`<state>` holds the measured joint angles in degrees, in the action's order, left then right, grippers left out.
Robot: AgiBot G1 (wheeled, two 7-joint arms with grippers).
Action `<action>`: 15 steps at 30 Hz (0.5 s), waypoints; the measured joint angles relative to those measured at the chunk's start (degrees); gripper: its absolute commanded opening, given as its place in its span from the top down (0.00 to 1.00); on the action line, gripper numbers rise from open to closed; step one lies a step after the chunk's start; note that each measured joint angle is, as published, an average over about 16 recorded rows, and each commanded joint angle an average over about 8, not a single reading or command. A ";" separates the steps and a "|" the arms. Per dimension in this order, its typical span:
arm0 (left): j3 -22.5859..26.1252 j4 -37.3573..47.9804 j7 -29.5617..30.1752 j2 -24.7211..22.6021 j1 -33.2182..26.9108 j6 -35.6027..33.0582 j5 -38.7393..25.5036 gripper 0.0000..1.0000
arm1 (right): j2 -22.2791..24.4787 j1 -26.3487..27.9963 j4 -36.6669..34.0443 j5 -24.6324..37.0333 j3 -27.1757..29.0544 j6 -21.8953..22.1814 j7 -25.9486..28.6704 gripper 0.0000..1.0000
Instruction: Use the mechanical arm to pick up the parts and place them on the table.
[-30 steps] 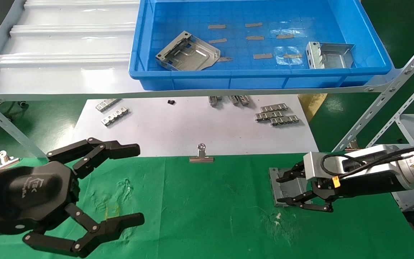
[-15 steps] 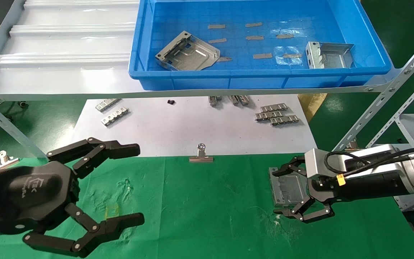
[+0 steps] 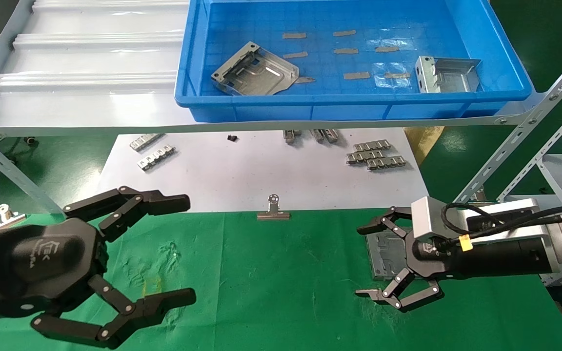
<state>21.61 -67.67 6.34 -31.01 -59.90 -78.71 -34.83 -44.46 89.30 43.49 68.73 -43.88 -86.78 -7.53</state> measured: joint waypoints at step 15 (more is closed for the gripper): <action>0.00 0.00 0.00 0.00 0.00 0.00 0.00 0.00 | 2.87 -8.42 9.14 -8.16 8.46 0.33 5.55 0.00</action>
<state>21.61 -67.67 6.34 -31.01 -59.90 -78.71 -34.83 -41.60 80.87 52.63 60.57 -35.42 -86.45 -1.97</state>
